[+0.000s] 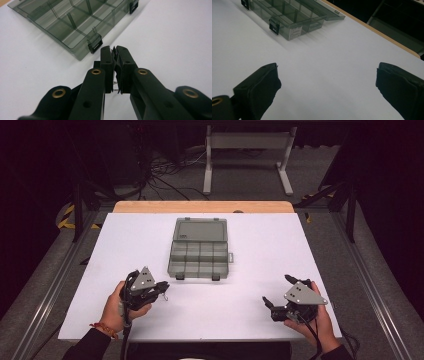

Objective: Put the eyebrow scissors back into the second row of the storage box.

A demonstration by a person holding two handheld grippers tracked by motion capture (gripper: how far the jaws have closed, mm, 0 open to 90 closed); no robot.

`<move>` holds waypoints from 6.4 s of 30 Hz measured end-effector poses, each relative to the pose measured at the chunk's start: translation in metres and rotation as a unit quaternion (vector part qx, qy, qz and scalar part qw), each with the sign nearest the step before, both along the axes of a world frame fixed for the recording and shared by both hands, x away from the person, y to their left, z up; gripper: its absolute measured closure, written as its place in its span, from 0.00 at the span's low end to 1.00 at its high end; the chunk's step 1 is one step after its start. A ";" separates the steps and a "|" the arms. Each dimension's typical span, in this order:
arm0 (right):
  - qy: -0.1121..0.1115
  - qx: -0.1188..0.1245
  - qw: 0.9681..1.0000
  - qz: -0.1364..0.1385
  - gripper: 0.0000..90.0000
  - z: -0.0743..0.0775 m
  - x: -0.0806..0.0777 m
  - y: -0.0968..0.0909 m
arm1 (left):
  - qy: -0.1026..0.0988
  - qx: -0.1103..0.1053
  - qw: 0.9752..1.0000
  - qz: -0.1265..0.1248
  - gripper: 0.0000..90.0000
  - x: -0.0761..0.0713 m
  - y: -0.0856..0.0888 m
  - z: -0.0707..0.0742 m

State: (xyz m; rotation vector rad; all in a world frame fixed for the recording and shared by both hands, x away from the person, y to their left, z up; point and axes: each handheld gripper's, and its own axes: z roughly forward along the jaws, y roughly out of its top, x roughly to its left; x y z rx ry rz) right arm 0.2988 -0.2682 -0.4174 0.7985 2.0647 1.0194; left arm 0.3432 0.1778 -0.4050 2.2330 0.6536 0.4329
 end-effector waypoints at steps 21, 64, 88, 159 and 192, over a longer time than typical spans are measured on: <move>0.003 -0.003 1.000 -0.001 0.06 -0.001 0.001 0.000 | -0.042 -0.035 0.998 -0.003 0.94 0.005 0.009 0.017; 0.011 -0.005 1.000 0.000 0.06 -0.004 0.001 0.001 | -0.061 -0.057 0.996 -0.028 0.94 0.051 0.010 0.037; 0.013 -0.007 1.000 -0.001 0.06 -0.006 0.002 0.000 | -0.042 -0.011 0.997 -0.064 0.94 0.094 -0.044 0.025; 0.014 -0.012 1.000 0.003 0.06 -0.007 0.002 0.002 | -0.095 -0.021 0.993 -0.072 0.53 0.064 -0.040 0.023; 0.014 -0.006 1.000 0.004 0.06 -0.007 0.001 0.000 | -0.118 -0.038 0.990 -0.068 0.04 0.045 -0.028 0.017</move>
